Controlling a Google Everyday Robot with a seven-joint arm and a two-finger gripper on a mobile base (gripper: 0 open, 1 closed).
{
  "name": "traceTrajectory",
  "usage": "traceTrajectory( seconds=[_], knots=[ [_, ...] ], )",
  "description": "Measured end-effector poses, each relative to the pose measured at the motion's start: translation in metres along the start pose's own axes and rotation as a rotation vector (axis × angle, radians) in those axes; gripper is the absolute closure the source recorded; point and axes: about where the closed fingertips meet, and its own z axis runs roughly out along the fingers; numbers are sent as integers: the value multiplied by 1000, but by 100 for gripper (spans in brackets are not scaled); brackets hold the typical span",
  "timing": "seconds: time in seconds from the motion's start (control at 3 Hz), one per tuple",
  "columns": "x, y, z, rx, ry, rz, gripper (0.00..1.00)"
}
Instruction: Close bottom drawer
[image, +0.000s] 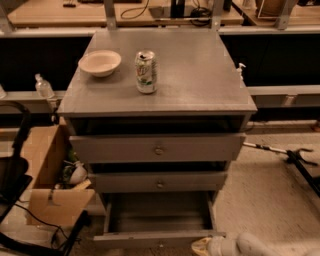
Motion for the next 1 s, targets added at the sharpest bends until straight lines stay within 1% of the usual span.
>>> traceTrajectory(
  seconds=[0.33, 0.67, 1.0],
  knots=[
    [1, 2, -1, 0, 0, 0, 100],
    [-17, -30, 27, -11, 23, -2, 100],
    [-20, -32, 29, -8, 18, -3, 100]
  ],
)
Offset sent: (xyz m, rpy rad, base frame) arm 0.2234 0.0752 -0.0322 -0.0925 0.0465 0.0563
